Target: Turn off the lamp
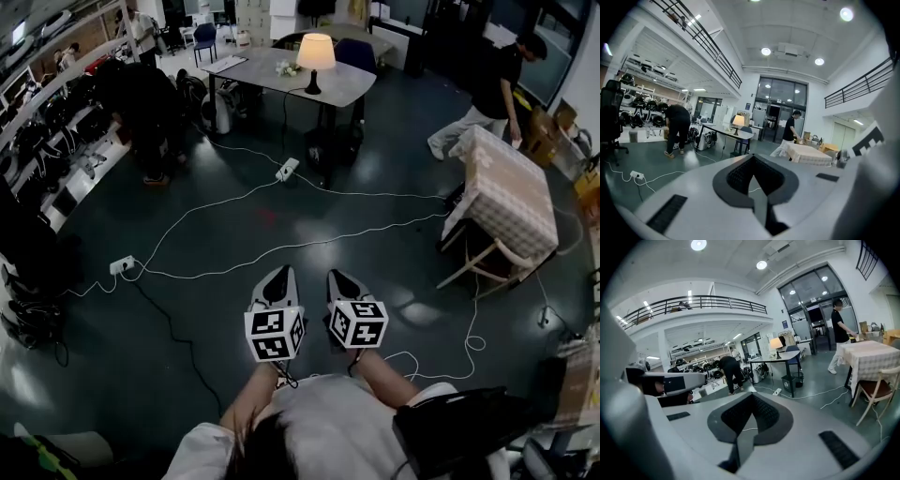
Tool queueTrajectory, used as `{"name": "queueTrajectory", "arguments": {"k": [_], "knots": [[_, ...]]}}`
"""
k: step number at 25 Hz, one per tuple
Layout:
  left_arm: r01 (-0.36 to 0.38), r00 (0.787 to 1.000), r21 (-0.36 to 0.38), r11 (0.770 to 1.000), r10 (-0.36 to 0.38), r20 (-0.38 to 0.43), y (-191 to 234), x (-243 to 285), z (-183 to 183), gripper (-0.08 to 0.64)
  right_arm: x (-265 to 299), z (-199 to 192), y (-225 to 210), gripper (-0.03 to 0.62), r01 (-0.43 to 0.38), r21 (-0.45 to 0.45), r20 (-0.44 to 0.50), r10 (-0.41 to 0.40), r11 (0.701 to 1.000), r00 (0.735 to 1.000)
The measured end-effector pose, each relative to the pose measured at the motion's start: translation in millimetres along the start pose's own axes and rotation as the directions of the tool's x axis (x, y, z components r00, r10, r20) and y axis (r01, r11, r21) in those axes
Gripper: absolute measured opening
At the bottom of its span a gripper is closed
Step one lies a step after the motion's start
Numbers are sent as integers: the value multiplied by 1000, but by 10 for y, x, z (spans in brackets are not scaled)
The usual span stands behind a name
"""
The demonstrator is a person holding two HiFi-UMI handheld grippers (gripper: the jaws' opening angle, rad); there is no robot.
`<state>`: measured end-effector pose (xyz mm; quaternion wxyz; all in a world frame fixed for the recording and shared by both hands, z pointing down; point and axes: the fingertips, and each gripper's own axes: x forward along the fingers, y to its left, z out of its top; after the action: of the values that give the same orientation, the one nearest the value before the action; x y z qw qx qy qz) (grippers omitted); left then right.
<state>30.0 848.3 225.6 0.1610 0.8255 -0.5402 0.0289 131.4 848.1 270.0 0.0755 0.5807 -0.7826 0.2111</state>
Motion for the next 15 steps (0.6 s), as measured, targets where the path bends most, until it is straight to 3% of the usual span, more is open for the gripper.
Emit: {"name": "queueTrajectory", "arguments": {"k": [15], "knots": [[36, 999, 44, 998, -36, -22, 649, 116, 91, 6, 457, -84, 352, -2, 38, 32, -17, -37, 999, 999]]}}
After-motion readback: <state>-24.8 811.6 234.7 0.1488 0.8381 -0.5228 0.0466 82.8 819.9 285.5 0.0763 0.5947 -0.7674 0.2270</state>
